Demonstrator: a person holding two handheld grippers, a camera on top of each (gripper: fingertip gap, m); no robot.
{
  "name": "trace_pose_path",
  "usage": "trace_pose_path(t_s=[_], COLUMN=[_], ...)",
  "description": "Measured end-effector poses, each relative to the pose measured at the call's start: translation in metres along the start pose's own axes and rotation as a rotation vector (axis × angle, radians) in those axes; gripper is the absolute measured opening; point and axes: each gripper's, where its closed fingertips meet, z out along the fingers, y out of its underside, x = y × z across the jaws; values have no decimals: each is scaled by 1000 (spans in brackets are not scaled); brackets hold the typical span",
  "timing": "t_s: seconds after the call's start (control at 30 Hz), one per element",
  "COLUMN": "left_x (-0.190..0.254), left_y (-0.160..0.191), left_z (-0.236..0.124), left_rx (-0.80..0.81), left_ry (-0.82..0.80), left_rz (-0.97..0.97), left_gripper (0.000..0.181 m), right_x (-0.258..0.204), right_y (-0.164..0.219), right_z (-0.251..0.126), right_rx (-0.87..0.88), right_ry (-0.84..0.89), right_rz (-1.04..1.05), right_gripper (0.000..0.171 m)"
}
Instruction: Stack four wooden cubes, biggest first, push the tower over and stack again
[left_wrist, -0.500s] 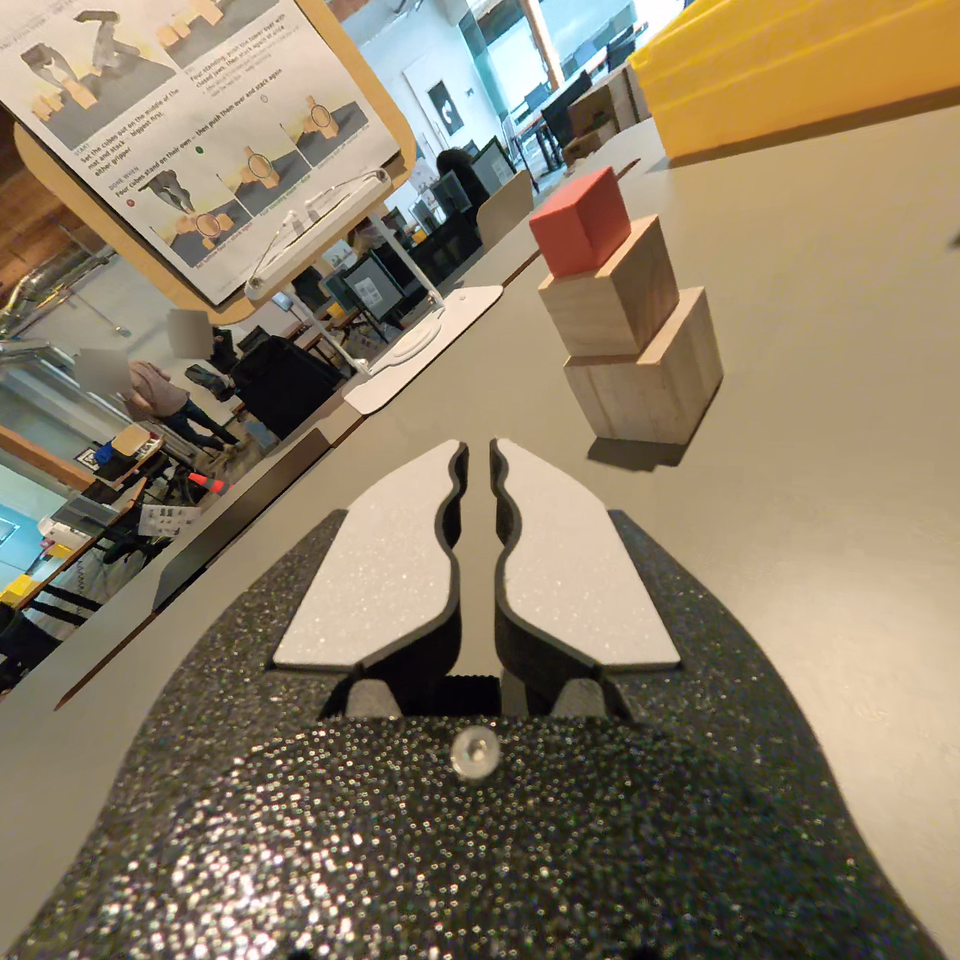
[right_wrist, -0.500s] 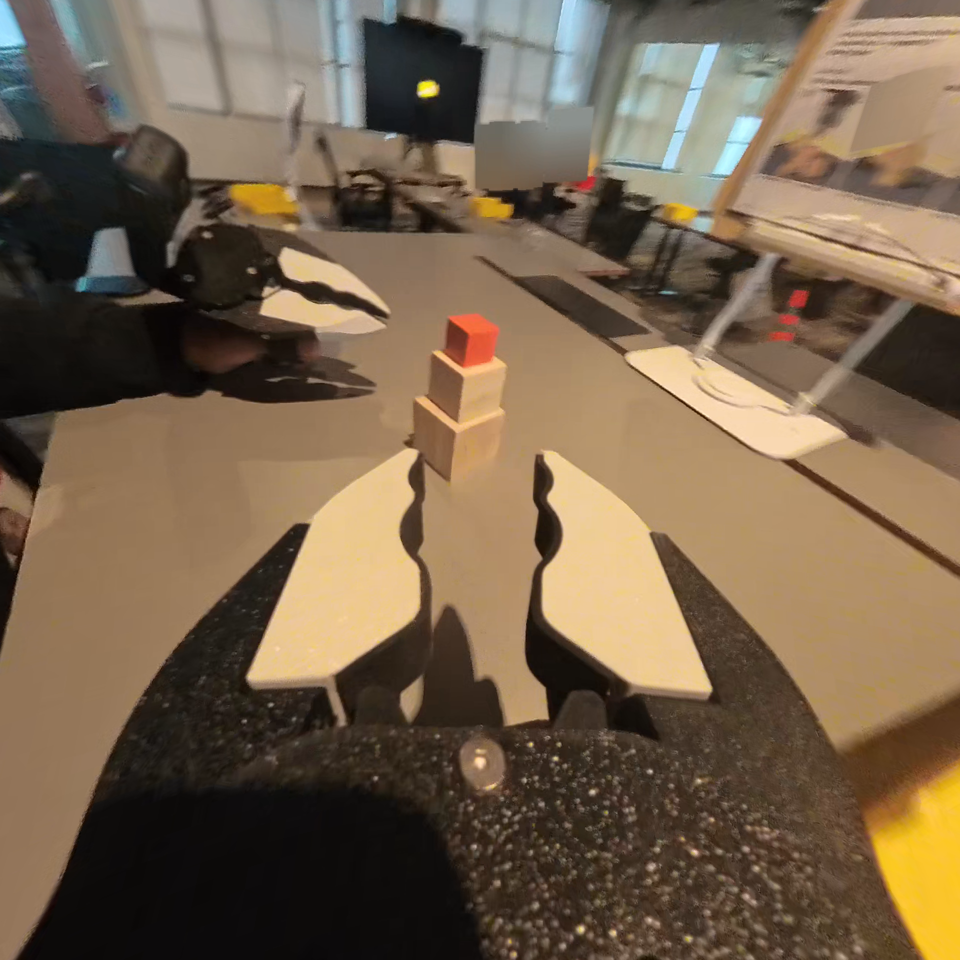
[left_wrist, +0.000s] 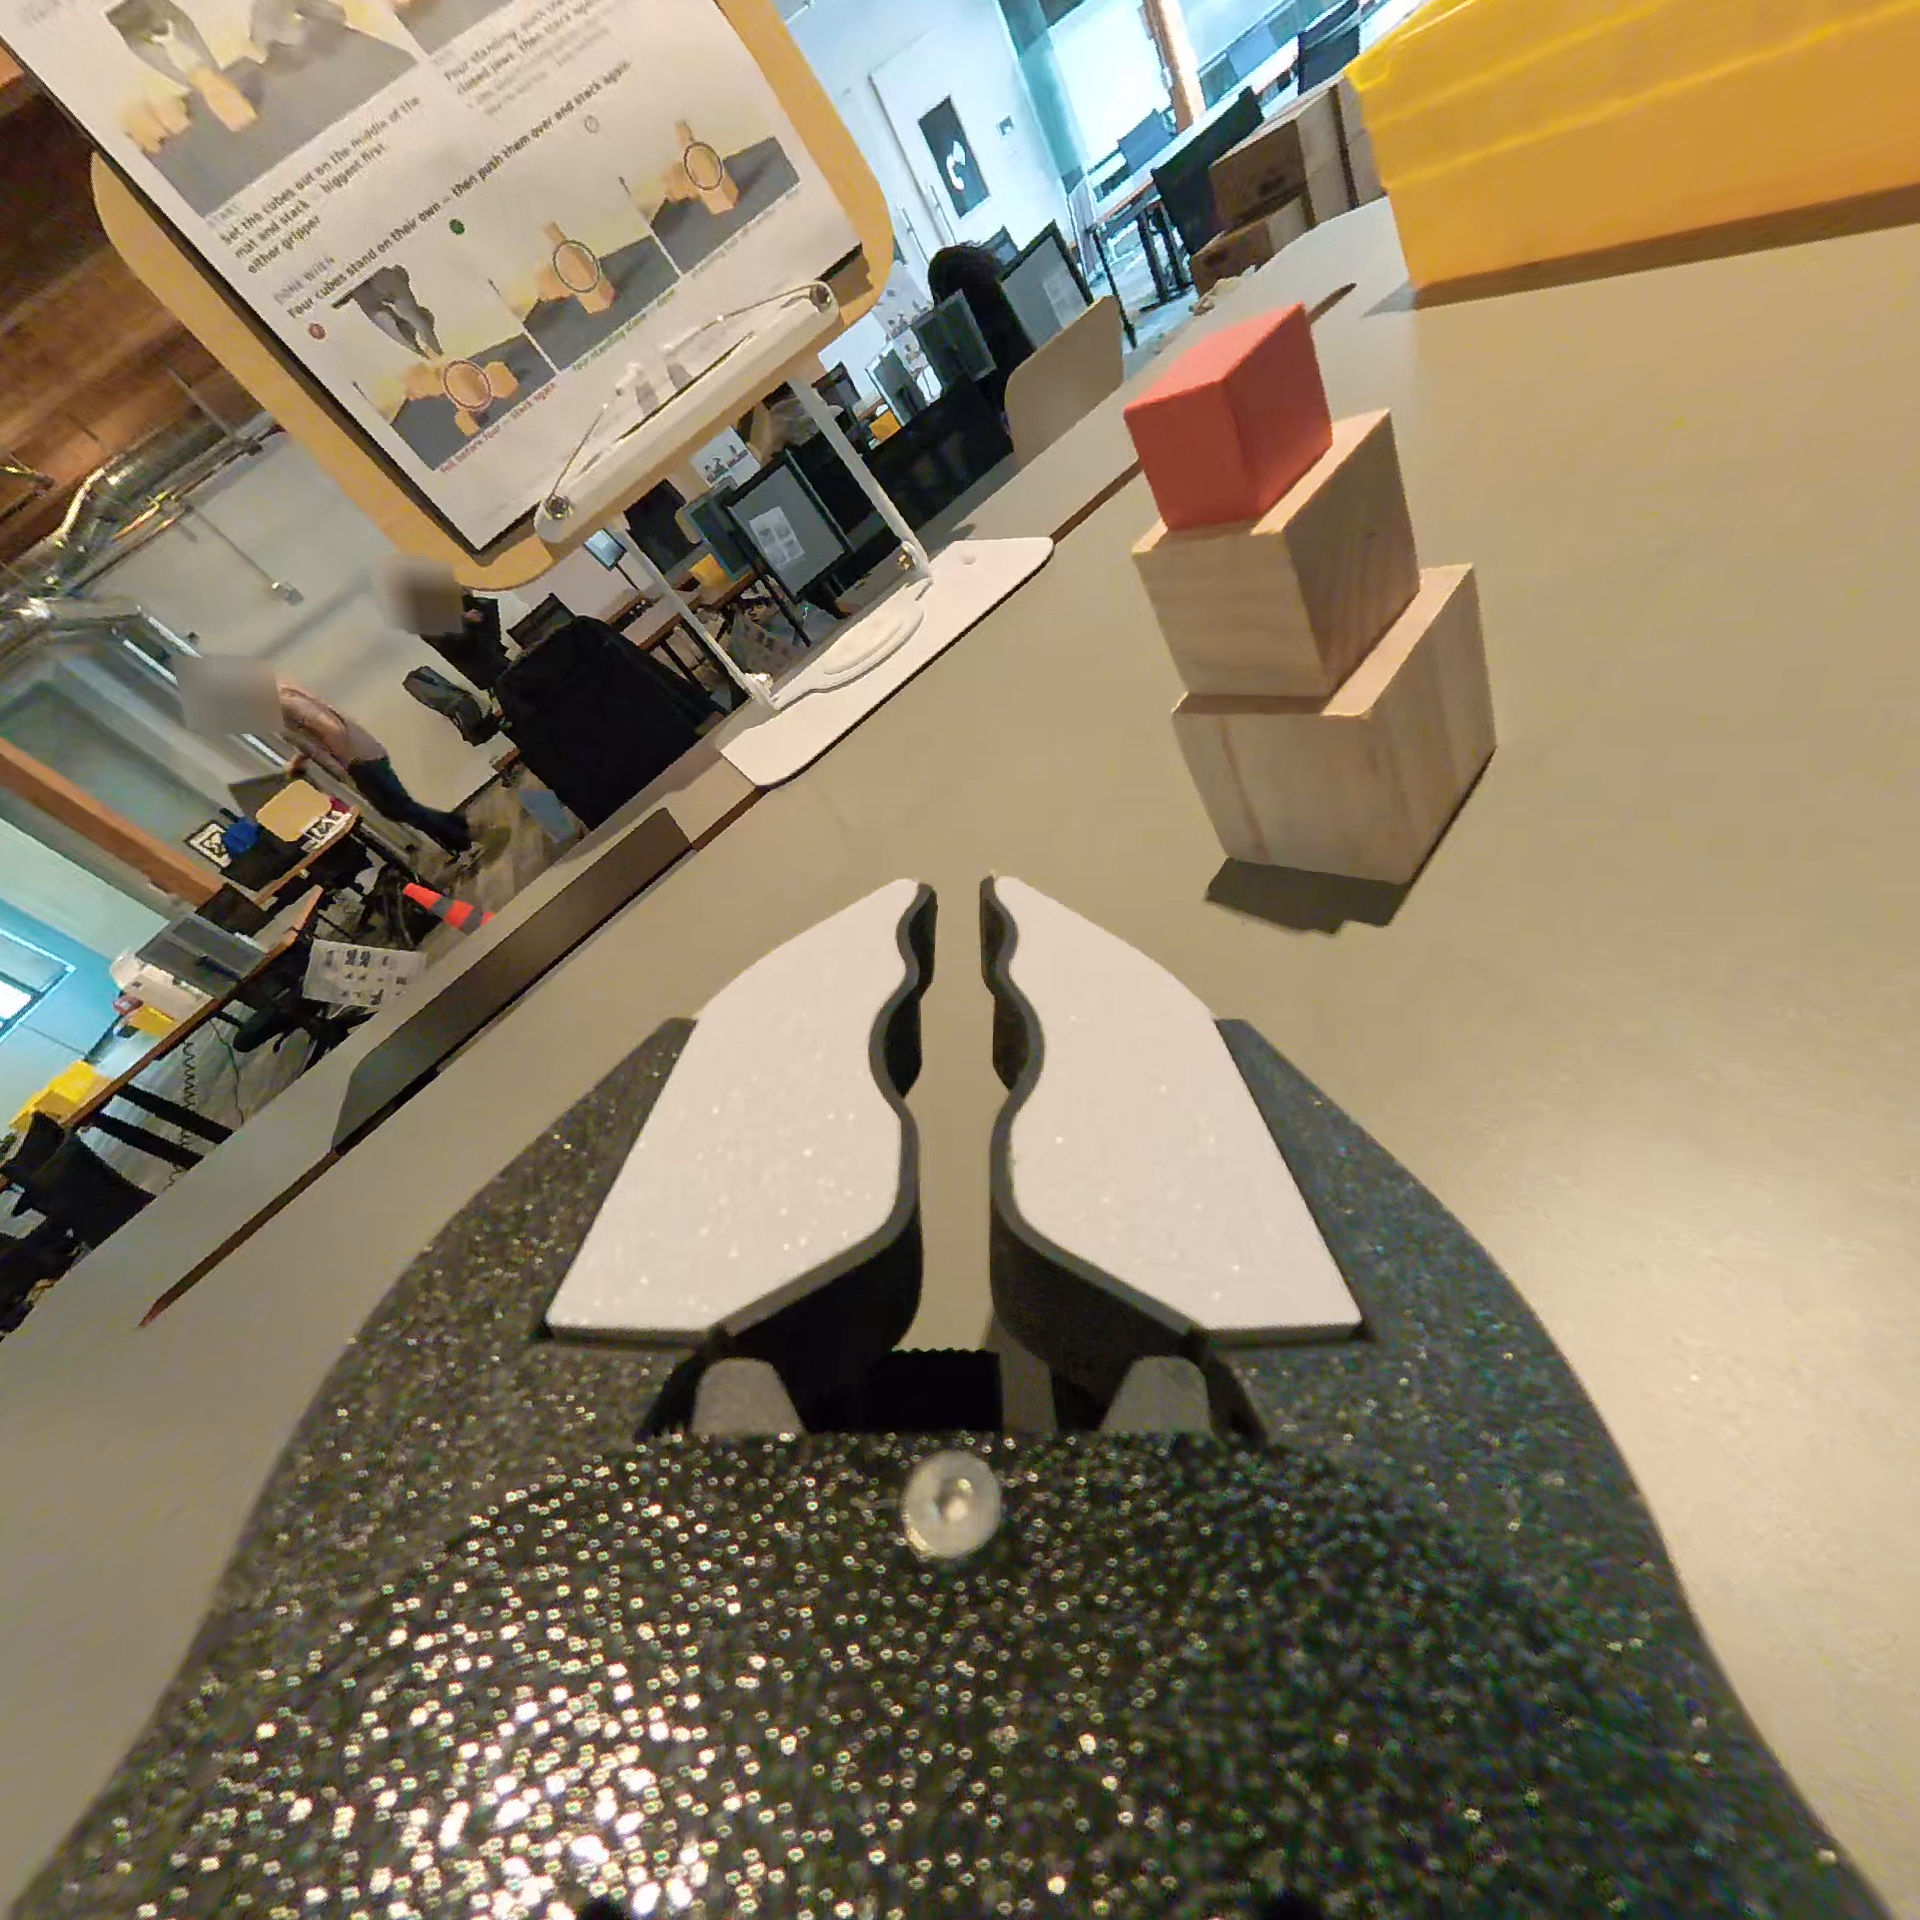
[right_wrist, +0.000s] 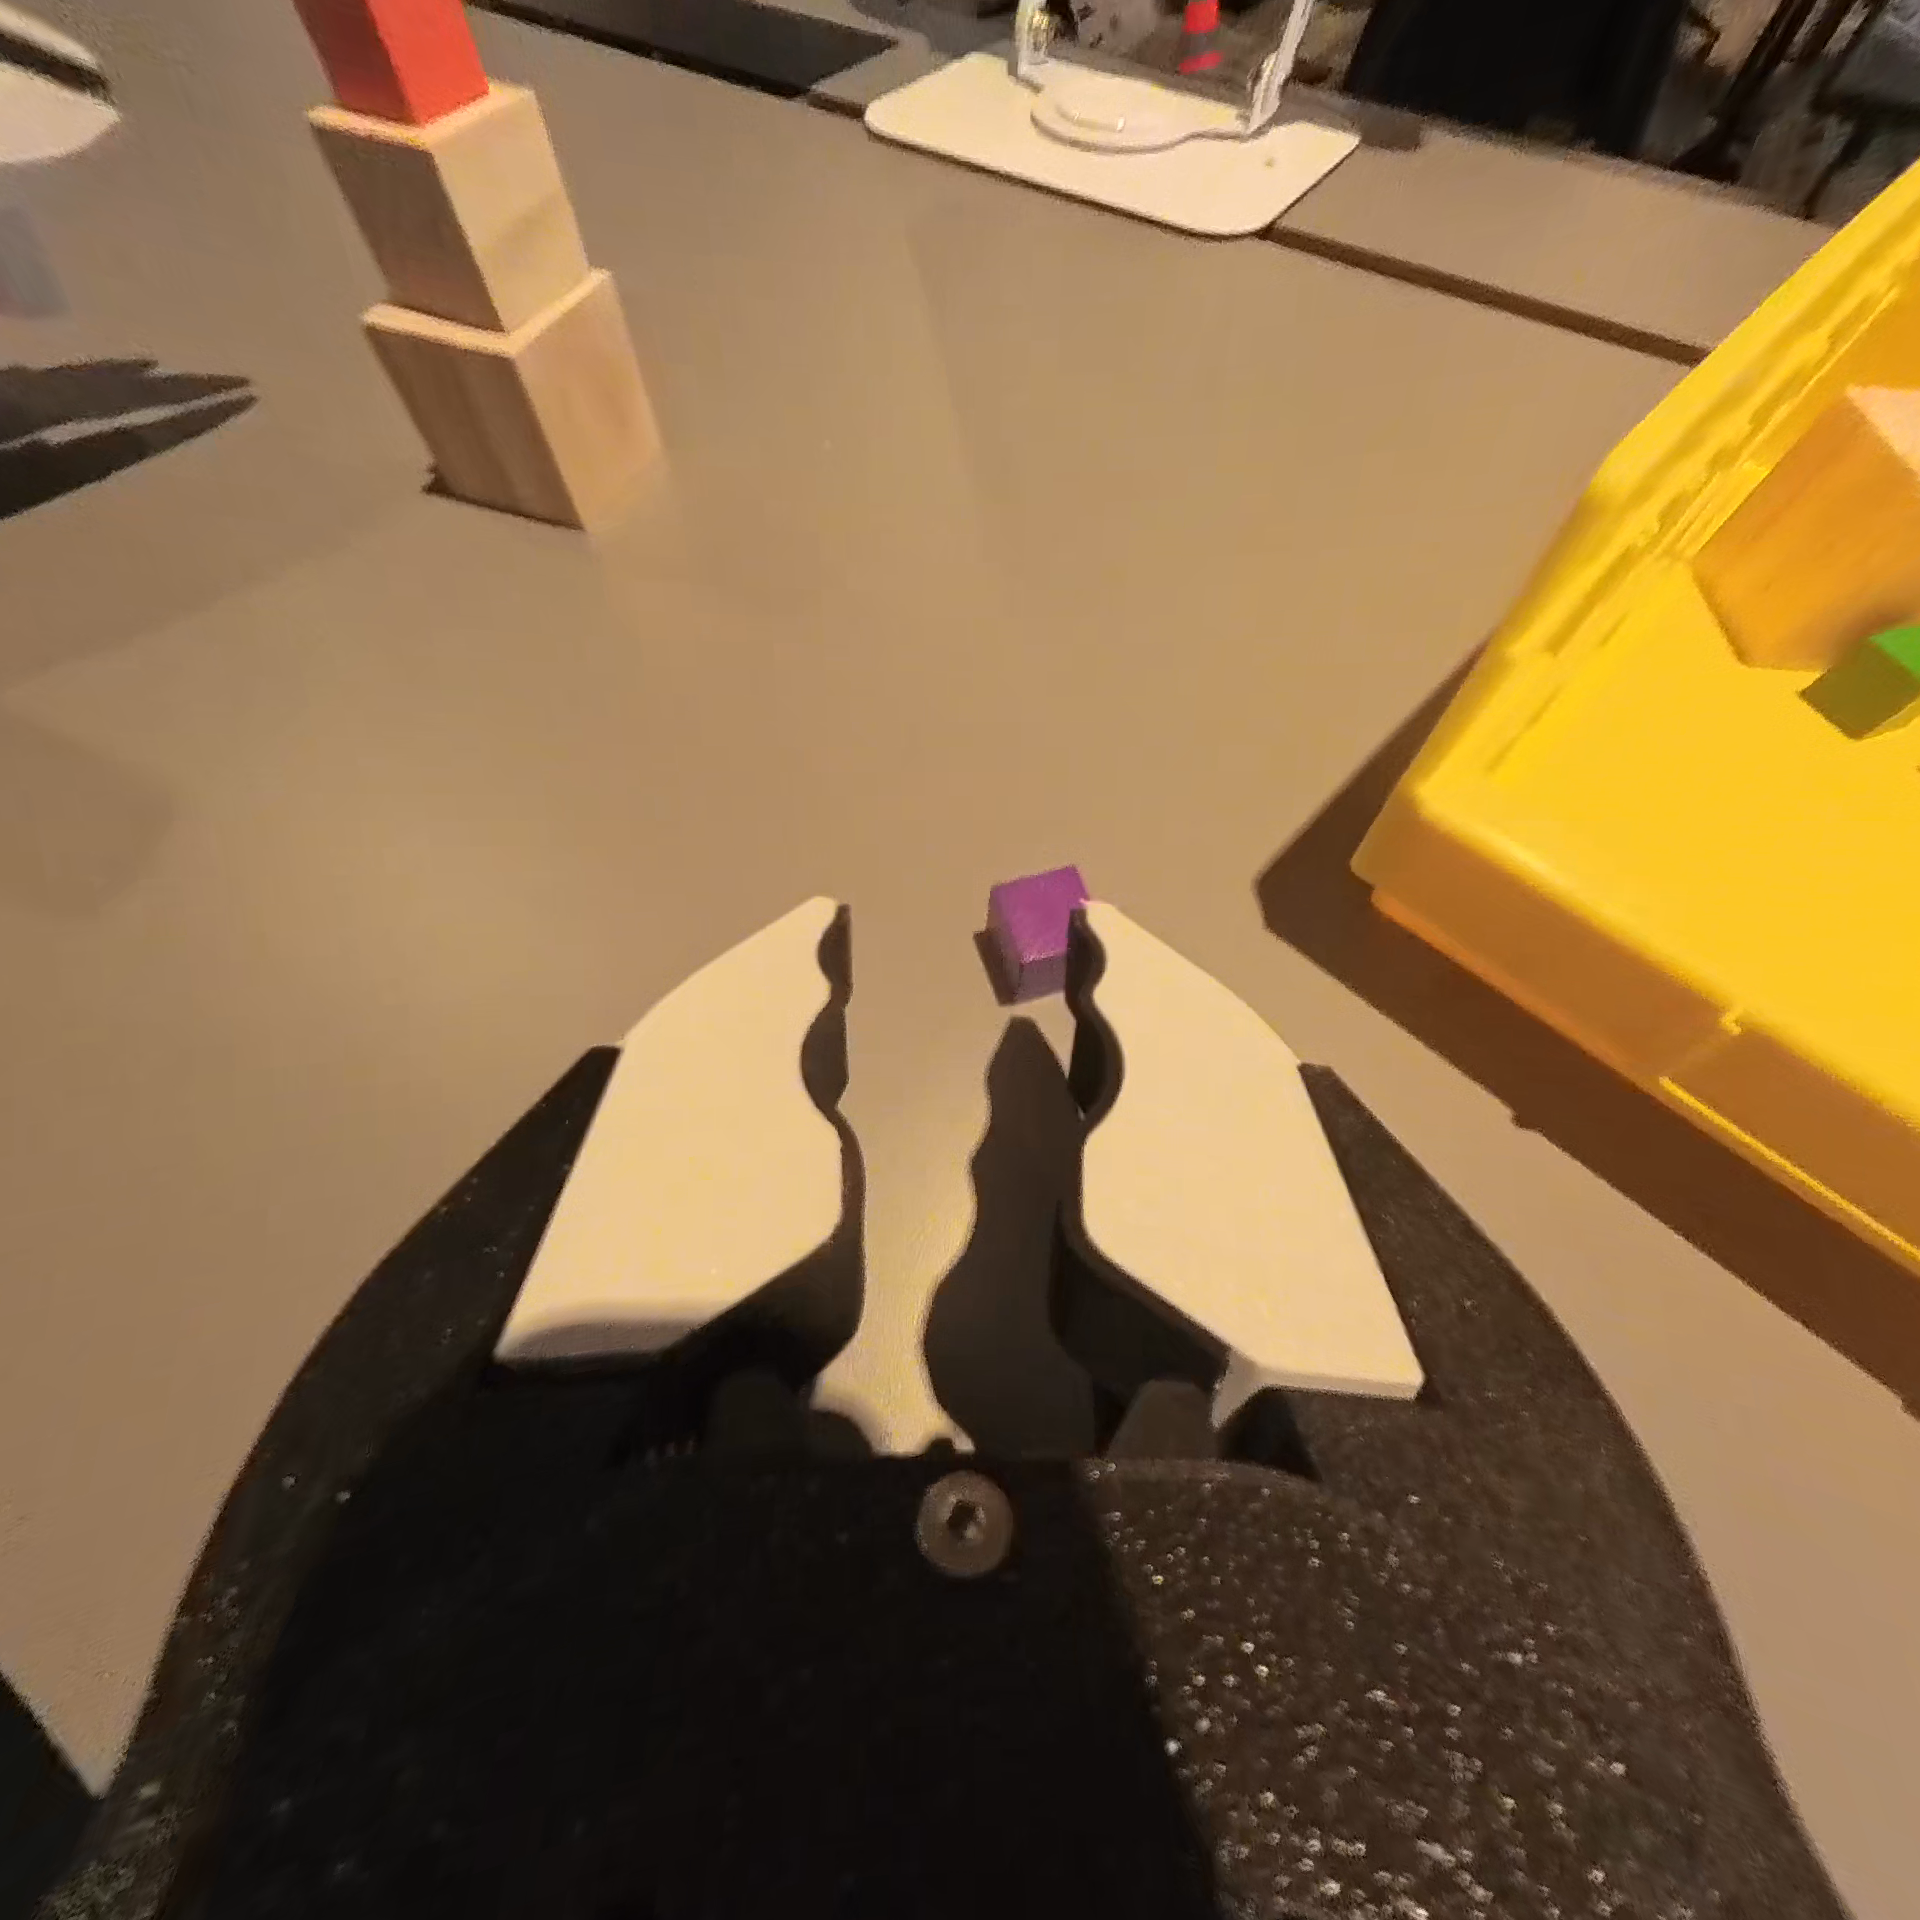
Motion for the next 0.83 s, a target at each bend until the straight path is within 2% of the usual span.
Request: trace_pose_path(t_s=[0.2,0.37,0.57,0.63,0.67,0.83], left_x=[1,-2,-1,-1,-1,2], left_y=[1,0,2,2,2,4], left_z=[-3,-5,-6,-6,-6,-4], left_rx=[-8,-1,-10,-14,-17,-33], left_ry=[-5,-3,3,4,5,17], left_rz=[0,-27,-29,-31,-32,-17], left_gripper=[7,7,7,8,8,8], right_x=[13,14,16,15,15,7], right_y=[1,9,19,23,24,15], right_z=[17,24,29,31,33,38], right_rx=[-59,-137,-217,-251,-265,-228], right_ry=[31,-87,-132,-125,-118,-113], right_rz=[33,21,7,-13,-23,-83], right_gripper=[38,39,39,33,24,22])
